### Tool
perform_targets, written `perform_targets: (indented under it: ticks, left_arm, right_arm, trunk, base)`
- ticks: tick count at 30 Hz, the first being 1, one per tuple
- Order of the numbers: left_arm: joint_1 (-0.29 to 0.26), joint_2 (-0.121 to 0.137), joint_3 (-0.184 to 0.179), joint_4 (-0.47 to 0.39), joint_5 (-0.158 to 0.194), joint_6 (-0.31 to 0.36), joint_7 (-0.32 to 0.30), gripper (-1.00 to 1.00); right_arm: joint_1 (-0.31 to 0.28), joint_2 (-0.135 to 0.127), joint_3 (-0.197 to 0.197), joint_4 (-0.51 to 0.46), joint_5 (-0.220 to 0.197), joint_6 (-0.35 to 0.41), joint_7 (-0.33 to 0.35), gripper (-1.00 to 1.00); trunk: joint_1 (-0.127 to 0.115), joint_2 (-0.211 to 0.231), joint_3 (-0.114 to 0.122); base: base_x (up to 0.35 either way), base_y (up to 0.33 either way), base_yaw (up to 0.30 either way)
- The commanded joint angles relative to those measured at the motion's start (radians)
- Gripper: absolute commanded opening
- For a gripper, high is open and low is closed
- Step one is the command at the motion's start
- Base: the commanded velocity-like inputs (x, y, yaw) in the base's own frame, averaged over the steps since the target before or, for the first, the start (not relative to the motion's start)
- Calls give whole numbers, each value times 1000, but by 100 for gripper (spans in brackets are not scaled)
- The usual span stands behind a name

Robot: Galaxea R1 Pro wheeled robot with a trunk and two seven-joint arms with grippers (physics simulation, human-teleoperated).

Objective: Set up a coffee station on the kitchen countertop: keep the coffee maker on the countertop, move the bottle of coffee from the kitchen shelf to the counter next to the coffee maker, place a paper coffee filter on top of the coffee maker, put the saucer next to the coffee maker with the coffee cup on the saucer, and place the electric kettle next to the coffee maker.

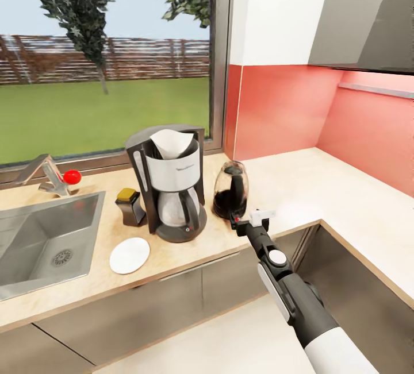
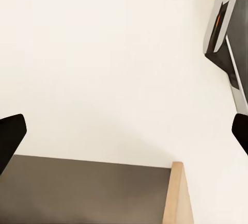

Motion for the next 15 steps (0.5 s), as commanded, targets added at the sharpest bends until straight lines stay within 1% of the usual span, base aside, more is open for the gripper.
perform_targets:
  ticks: [1,10,14,15]
  left_arm:
    - [0,-1,8,-2,-10,0,2,100]
    - [-3,-2,5,-7,-11,0,1,100]
    - [-8,-2,1,-10,-12,-2,0,100]
    - [-8,-2,0,-10,-12,-3,-1,100]
  right_arm:
    - [-1,0,3,-2,-10,4,-7,100]
    - [-1,0,3,-3,-9,4,-8,100]
    - [0,-1,3,3,-11,-26,-12,100]
    - [1,-1,3,14,-11,-44,-13,100]
  trunk:
    - [0,-2,-2]
    - [0,-2,-2]
    - [0,-2,-2]
    - [0,-2,-2]
  base:
    - [-81,0,0]
    - [-19,-1,0]
    - [-182,-118,0]
    - [-107,-70,0]
